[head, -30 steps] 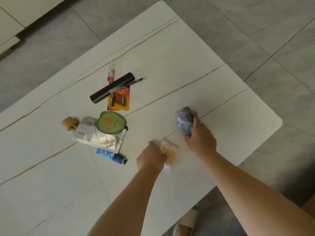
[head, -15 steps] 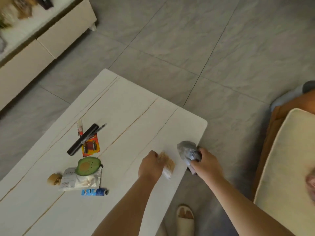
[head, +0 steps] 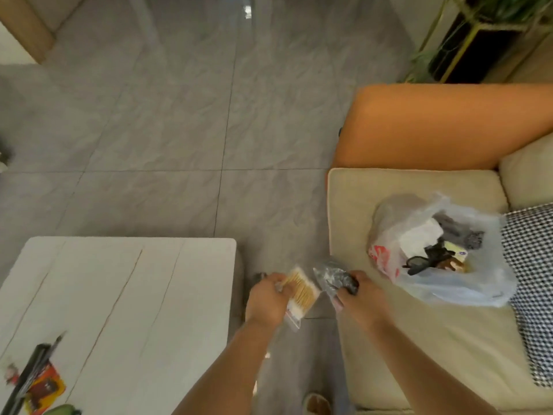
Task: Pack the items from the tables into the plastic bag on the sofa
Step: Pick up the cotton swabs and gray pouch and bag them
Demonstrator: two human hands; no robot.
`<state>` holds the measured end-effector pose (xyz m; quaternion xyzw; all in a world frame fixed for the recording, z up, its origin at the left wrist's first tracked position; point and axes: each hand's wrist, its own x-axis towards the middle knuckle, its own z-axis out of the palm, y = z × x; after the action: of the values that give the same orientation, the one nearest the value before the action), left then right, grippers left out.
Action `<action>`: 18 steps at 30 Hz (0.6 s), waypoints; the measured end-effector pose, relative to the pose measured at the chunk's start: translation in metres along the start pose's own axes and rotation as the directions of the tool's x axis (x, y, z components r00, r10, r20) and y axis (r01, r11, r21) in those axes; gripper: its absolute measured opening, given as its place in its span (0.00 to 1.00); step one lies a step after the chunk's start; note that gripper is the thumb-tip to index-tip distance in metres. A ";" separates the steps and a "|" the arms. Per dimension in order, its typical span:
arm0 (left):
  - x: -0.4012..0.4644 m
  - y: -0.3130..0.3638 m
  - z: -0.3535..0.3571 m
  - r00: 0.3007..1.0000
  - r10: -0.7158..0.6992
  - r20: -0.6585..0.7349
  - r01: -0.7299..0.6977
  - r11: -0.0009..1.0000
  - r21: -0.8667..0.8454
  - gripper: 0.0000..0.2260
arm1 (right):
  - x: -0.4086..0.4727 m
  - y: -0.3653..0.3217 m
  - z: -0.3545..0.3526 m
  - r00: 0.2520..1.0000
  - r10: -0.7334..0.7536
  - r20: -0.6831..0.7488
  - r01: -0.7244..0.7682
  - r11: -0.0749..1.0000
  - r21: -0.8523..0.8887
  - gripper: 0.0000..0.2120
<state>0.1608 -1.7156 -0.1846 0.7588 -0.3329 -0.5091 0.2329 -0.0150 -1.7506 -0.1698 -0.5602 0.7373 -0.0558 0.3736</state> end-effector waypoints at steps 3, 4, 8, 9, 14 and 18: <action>0.002 0.028 0.046 0.999 0.029 0.044 -0.032 0.997 0.071 0.13 | 0.008 0.032 -0.038 0.999 0.030 -0.043 -0.025 0.994 0.105 0.11; 0.000 0.037 0.061 0.997 0.038 0.060 -0.044 0.995 0.093 0.12 | 0.009 0.042 -0.050 0.998 0.043 -0.056 -0.036 0.993 0.116 0.11; 0.001 0.077 0.123 0.990 0.056 0.131 -0.072 0.990 0.121 0.13 | 0.022 0.081 -0.099 0.986 0.106 -0.130 -0.086 0.985 0.150 0.14; 0.002 0.088 0.138 0.988 0.062 0.143 -0.081 0.988 0.133 0.14 | 0.027 0.090 -0.111 0.981 0.127 -0.146 -0.102 0.981 0.164 0.15; 0.005 0.142 0.205 0.970 0.112 0.214 -0.140 0.983 0.118 0.14 | 0.054 0.130 -0.160 0.956 0.195 -0.219 -0.159 0.972 0.171 0.18; 0.015 0.178 0.246 0.963 0.145 0.229 -0.172 0.980 0.102 0.15 | 0.084 0.154 -0.185 0.938 0.249 -0.241 -0.214 0.963 0.162 0.14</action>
<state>-0.1111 -1.8492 -0.1625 0.6814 -0.4465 -0.5487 0.1879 -0.2570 -1.8298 -0.1554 -0.4311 0.8352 -0.1330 0.3144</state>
